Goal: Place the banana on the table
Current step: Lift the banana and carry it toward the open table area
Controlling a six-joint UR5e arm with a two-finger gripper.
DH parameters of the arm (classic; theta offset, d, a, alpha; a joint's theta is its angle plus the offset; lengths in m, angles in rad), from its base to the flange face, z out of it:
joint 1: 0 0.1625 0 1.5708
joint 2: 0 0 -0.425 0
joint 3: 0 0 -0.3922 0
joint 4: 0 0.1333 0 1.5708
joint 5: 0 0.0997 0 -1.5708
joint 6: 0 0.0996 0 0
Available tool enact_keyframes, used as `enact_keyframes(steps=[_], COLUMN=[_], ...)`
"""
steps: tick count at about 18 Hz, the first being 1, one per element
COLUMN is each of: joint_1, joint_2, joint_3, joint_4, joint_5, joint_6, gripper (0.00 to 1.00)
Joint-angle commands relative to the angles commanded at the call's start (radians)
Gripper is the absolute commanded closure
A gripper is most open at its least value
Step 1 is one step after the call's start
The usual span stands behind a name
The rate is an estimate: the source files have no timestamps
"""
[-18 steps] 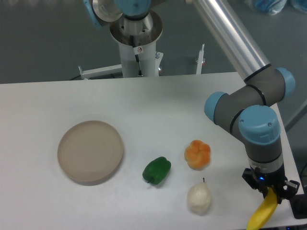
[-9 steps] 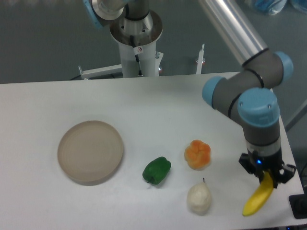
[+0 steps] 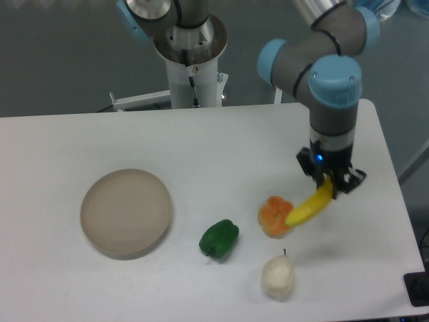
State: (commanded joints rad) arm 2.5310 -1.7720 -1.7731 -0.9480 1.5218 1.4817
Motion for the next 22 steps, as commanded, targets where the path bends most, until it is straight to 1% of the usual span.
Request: enact_keyframes(steps=[2, 4, 6, 8, 9, 11, 14, 15, 18, 21, 22], joint_1=[0.015, 0.019, -0.001, -0.015, -0.036, -0.064, -0.098, -0.104, -0.133, -0.139, -0.139], joint_2=[0.035, 0.06, 0.087, 0.098, 0.098, 0.095, 0.075, 0.068, 0.039, 0.008, 0.0], joint_3=[-0.055, -0.092, -0.161, -0.193, -0.224, -0.262, -0.287, -0.293, -0.325, -0.327, -0.327], joint_4=[-0.002, -0.006, -0.006, -0.005, 0.011, 0.037, 0.04, 0.041, 0.081, 0.094, 0.106], joint_5=[-0.009, -0.014, -0.043, -0.055, -0.051, -0.052, -0.051, -0.051, -0.049, -0.049, -0.049], joint_6=[0.025, 0.032, -0.027, -0.127, -0.182, -0.289, -0.36, -0.365, -0.366, -0.366, -0.366], gripper=[0.67, 0.67, 0.67, 0.67, 0.67, 0.68, 0.68, 0.68, 0.68, 0.67, 0.67])
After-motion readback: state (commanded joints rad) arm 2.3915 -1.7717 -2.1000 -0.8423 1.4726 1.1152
